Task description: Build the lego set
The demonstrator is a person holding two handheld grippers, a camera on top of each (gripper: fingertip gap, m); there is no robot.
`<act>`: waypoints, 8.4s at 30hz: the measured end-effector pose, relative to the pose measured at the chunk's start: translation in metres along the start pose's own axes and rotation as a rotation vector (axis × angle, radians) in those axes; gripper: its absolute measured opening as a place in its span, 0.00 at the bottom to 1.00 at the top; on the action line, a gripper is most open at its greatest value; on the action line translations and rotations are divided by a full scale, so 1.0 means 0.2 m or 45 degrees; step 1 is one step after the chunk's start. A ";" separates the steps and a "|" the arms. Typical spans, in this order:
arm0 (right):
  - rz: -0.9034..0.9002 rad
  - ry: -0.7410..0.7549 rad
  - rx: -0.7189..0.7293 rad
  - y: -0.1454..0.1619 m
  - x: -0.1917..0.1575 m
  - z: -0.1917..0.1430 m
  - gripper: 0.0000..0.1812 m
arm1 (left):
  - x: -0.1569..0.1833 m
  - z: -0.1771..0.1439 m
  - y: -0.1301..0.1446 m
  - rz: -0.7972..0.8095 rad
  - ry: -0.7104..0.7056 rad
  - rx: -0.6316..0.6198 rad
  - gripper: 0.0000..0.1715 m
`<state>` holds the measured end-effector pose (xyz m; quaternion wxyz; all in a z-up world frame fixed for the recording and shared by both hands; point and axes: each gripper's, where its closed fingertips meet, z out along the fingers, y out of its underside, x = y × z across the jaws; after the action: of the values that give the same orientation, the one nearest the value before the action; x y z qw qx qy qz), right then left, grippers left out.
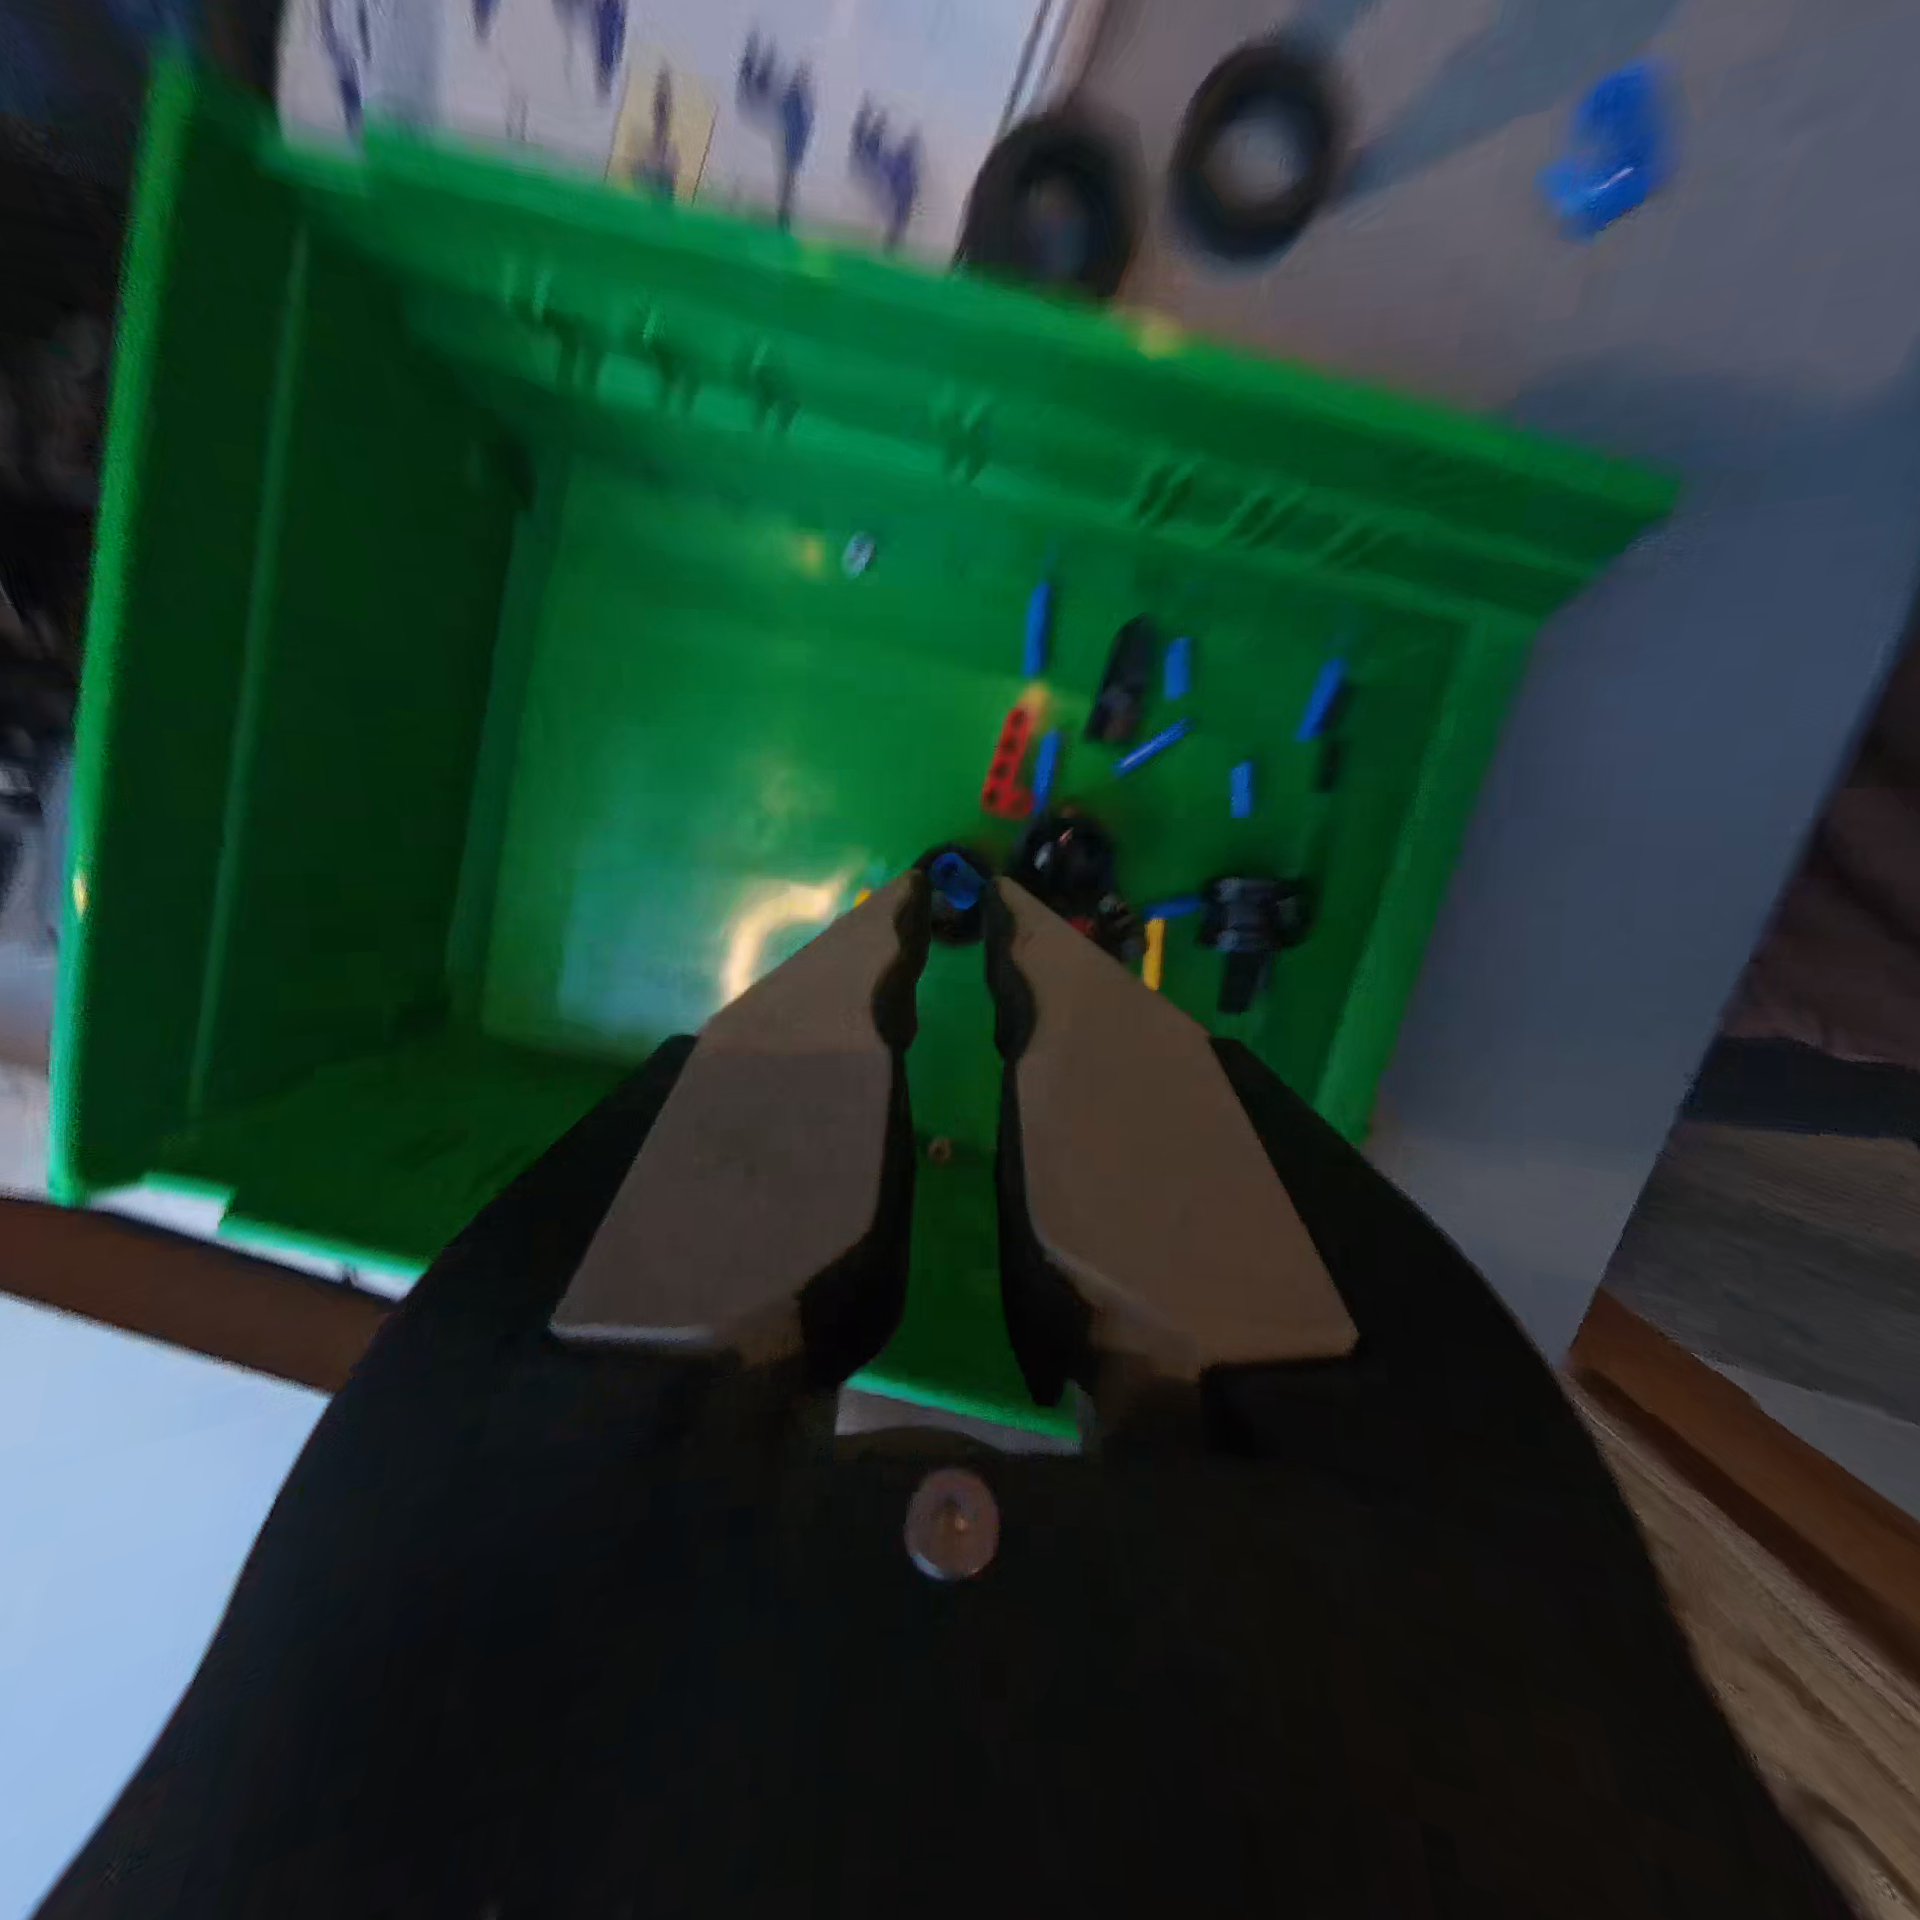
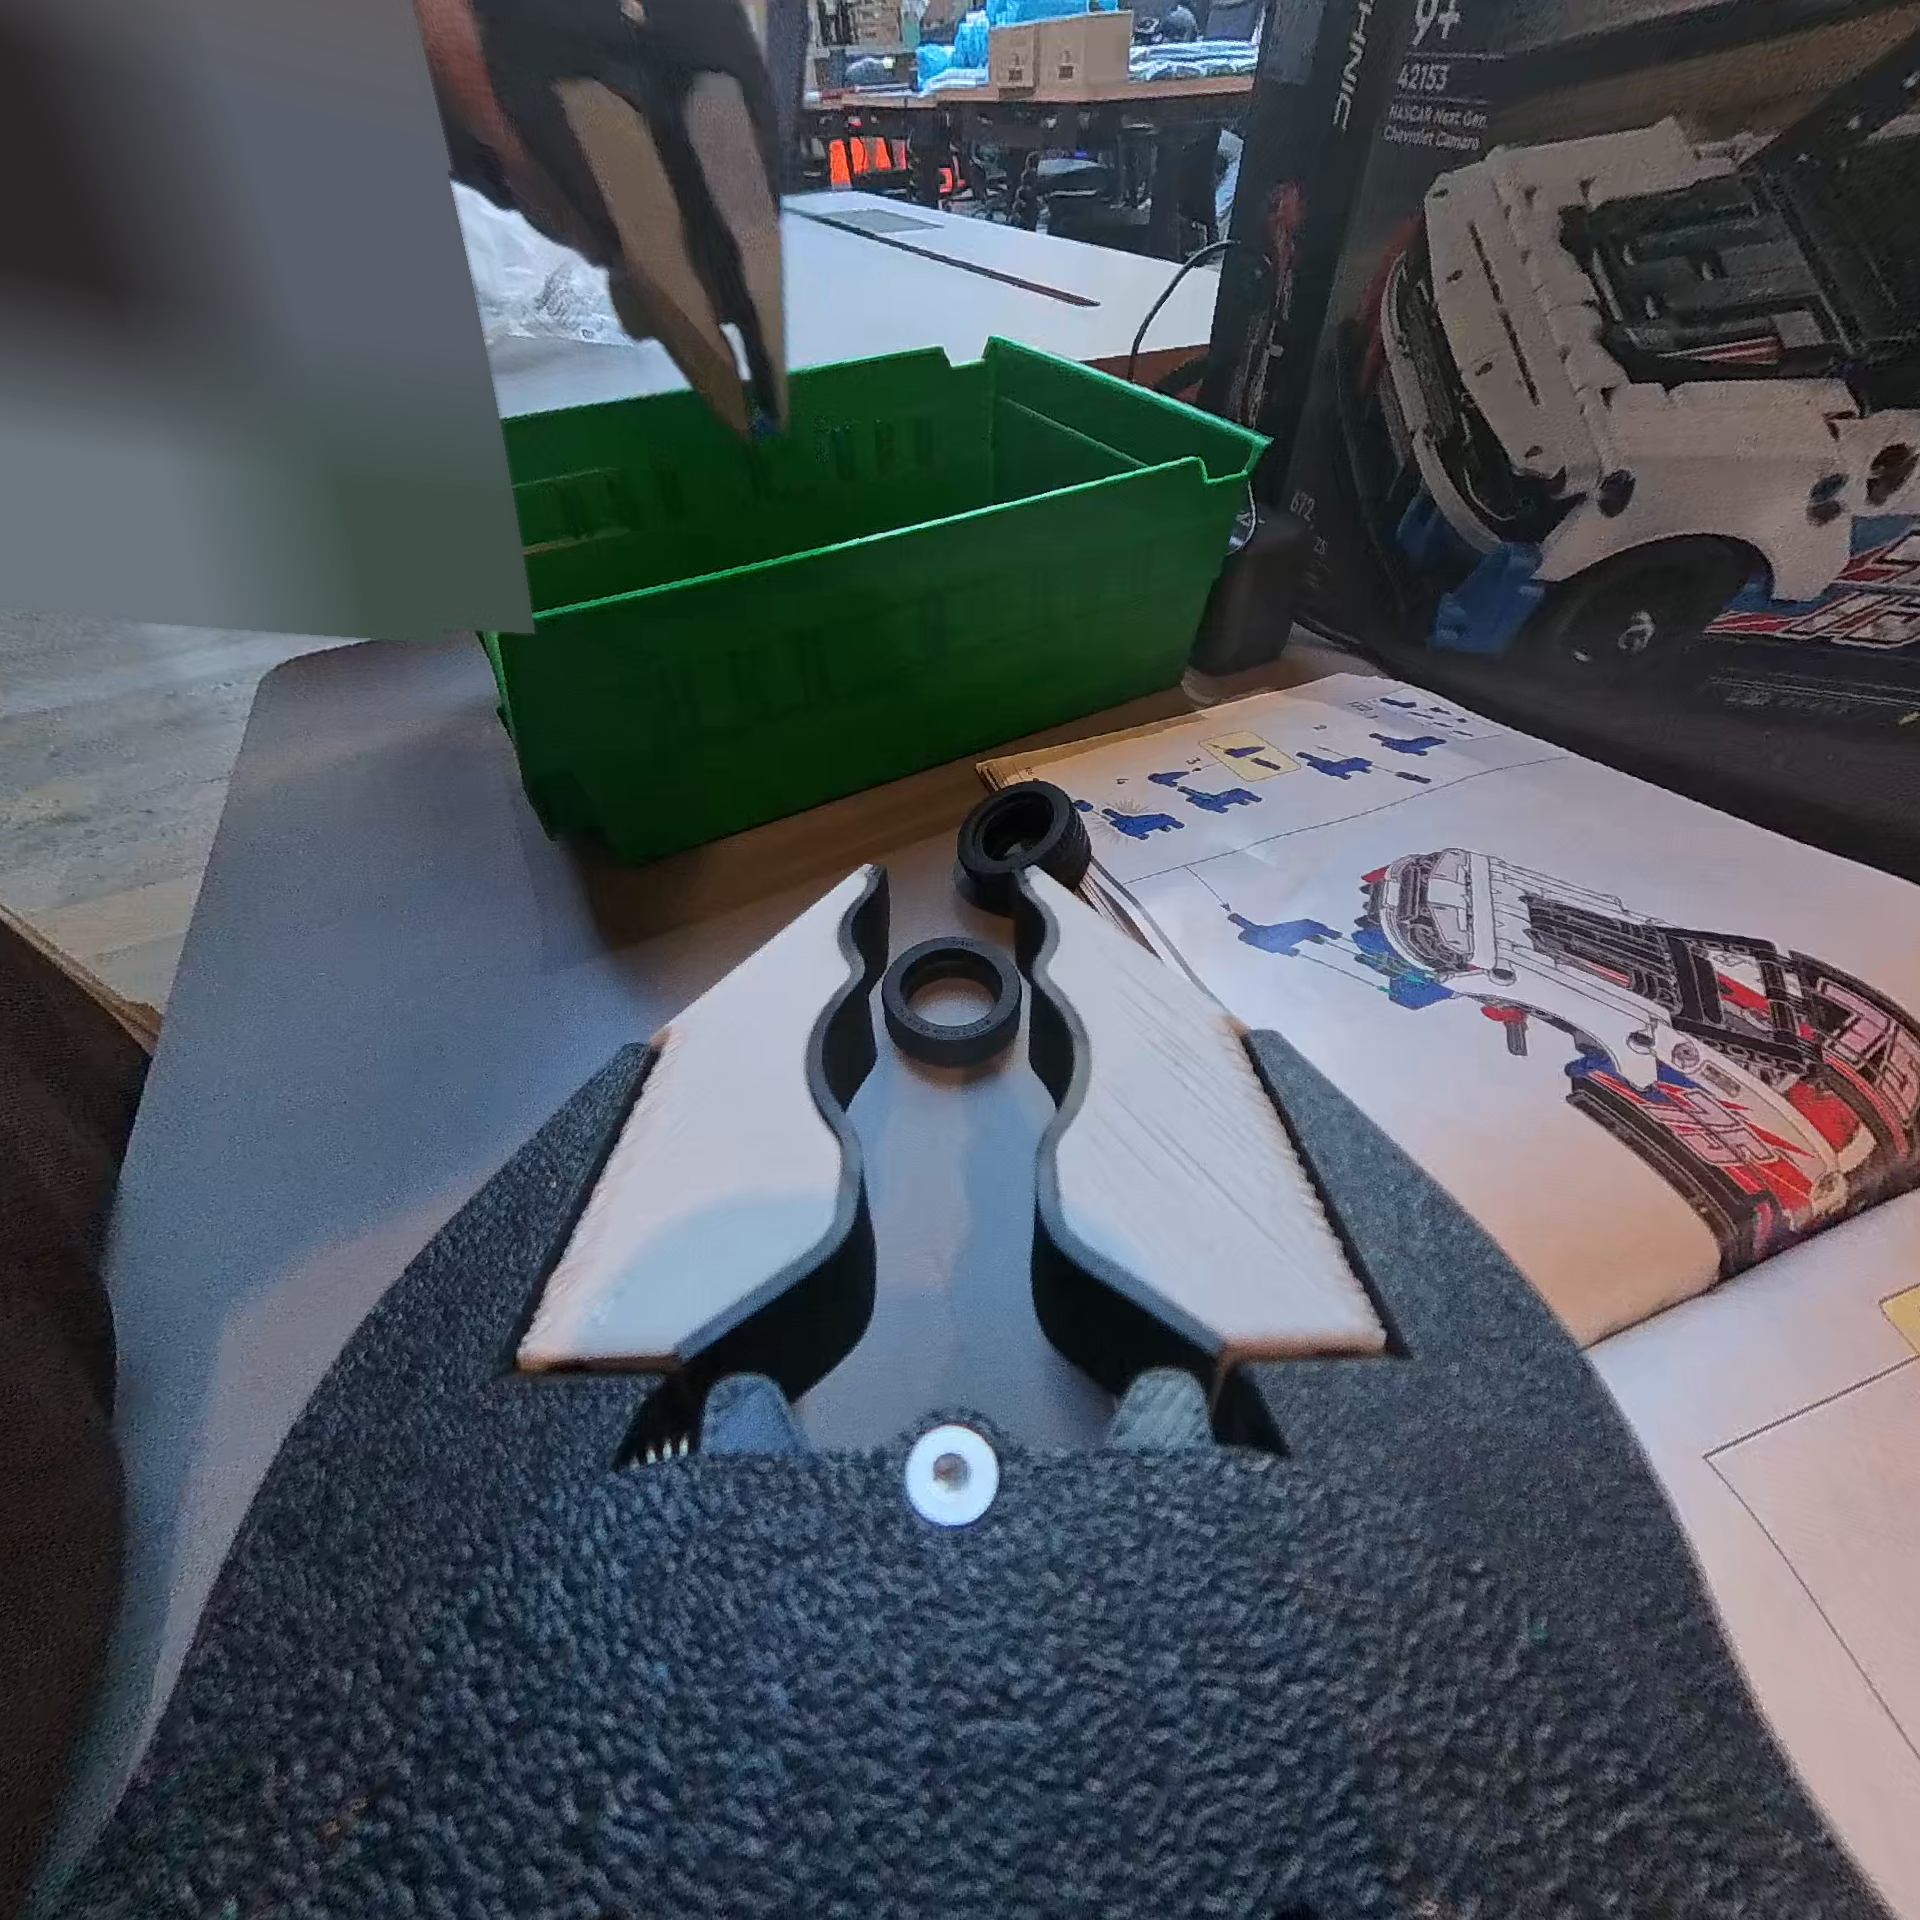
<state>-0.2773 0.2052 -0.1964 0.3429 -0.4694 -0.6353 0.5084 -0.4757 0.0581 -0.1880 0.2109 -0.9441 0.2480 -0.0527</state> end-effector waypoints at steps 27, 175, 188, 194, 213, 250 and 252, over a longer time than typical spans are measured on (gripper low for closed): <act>0.491 -0.342 -0.163 0.15 -0.23 -0.02 0.14 | 0.71 0.60 -0.85 0.407 -0.929 0.521 0.04; -0.027 -0.025 0.028 0.05 0.01 0.04 0.15 | 0.36 0.50 -0.01 0.492 0.066 -0.141 0.04; -0.034 -0.031 0.044 0.03 0.00 0.03 0.14 | 0.37 0.52 0.04 0.462 0.093 -0.222 0.00; -0.056 -0.048 0.035 0.03 -0.04 0.04 0.14 | 0.32 0.49 -0.03 0.061 0.016 -0.174 0.08; -0.084 -0.027 0.045 0.01 -0.04 0.02 0.13 | 0.33 0.59 -0.03 -0.260 -0.061 -0.269 0.02; -0.200 0.021 0.104 -0.08 -0.09 -0.04 0.10 | 0.88 0.83 -0.51 -0.298 -0.096 0.143 0.05; -0.203 0.023 0.099 -0.08 -0.09 -0.04 0.10 | 0.90 0.82 -0.51 -0.328 -0.045 0.149 0.11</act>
<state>-0.2684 0.1901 -0.1781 0.4062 -0.4082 -0.6472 0.4995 -0.2399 0.1101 -0.2941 0.2613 -0.9550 0.1176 -0.0772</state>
